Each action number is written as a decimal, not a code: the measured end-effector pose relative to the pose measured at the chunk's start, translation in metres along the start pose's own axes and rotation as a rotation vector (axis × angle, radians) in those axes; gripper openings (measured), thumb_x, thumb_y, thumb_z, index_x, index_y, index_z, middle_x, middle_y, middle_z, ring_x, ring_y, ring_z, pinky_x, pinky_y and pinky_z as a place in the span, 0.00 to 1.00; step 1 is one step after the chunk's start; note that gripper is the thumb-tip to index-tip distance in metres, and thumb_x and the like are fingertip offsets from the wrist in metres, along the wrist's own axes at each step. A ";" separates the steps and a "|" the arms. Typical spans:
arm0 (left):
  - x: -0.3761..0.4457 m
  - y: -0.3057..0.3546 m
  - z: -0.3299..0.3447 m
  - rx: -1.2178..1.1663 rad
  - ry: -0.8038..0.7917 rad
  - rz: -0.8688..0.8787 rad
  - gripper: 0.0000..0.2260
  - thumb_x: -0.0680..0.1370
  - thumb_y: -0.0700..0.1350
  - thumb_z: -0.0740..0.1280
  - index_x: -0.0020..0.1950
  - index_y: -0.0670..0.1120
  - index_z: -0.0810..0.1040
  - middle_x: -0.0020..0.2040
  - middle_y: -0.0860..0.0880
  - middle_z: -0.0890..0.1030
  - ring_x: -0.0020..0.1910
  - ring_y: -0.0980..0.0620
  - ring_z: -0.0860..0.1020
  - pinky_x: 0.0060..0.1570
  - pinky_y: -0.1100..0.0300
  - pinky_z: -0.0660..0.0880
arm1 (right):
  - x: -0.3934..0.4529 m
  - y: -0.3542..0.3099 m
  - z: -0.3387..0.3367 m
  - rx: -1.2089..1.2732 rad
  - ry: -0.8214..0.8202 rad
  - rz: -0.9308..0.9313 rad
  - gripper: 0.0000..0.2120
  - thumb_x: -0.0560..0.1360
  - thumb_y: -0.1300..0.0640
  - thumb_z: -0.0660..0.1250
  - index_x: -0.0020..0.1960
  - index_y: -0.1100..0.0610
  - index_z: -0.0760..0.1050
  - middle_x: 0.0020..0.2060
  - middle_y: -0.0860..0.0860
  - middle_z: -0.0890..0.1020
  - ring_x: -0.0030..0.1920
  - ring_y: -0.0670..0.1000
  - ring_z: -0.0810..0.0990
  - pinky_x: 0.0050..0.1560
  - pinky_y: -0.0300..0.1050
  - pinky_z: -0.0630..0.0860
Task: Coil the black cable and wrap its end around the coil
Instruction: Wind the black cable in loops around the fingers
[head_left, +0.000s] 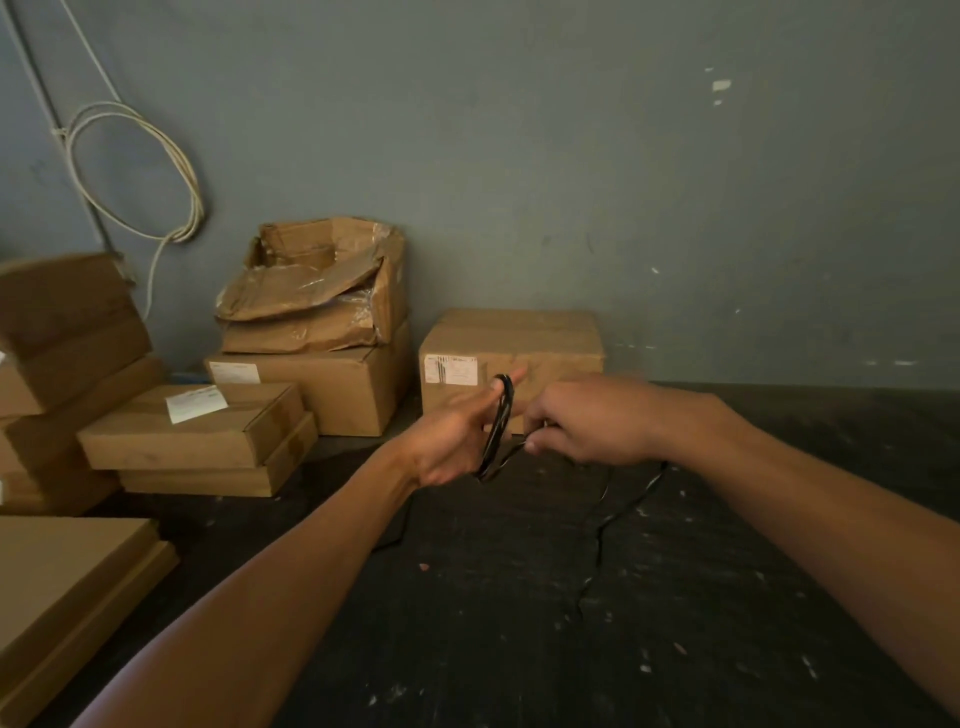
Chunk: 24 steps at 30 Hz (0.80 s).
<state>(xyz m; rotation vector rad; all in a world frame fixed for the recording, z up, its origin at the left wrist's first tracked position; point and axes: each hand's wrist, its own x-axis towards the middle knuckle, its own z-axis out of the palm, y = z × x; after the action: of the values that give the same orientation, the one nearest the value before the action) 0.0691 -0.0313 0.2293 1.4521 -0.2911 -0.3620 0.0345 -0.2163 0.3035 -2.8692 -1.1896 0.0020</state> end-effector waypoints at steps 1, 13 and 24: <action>-0.001 -0.003 0.002 0.023 -0.003 -0.014 0.19 0.83 0.54 0.54 0.74 0.55 0.68 0.71 0.42 0.69 0.67 0.43 0.71 0.71 0.32 0.54 | 0.001 0.005 -0.004 -0.001 0.006 0.008 0.06 0.79 0.51 0.64 0.47 0.50 0.78 0.33 0.43 0.73 0.35 0.44 0.72 0.35 0.42 0.65; -0.013 -0.015 0.009 0.326 -0.123 -0.106 0.16 0.84 0.51 0.54 0.71 0.62 0.69 0.73 0.55 0.66 0.73 0.54 0.61 0.71 0.48 0.57 | 0.005 0.046 -0.033 0.166 0.181 0.024 0.08 0.77 0.53 0.69 0.51 0.55 0.83 0.34 0.35 0.75 0.35 0.36 0.73 0.35 0.34 0.63; -0.025 -0.001 0.023 0.284 -0.283 -0.152 0.18 0.84 0.51 0.52 0.73 0.60 0.67 0.78 0.51 0.62 0.71 0.58 0.66 0.73 0.45 0.59 | 0.010 0.065 -0.015 0.379 0.246 0.015 0.07 0.76 0.55 0.69 0.52 0.55 0.83 0.46 0.46 0.83 0.49 0.45 0.80 0.54 0.45 0.74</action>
<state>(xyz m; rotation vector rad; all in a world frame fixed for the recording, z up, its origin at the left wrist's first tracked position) 0.0370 -0.0426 0.2310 1.7076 -0.4756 -0.6739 0.0882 -0.2556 0.3163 -2.4654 -0.9982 -0.1091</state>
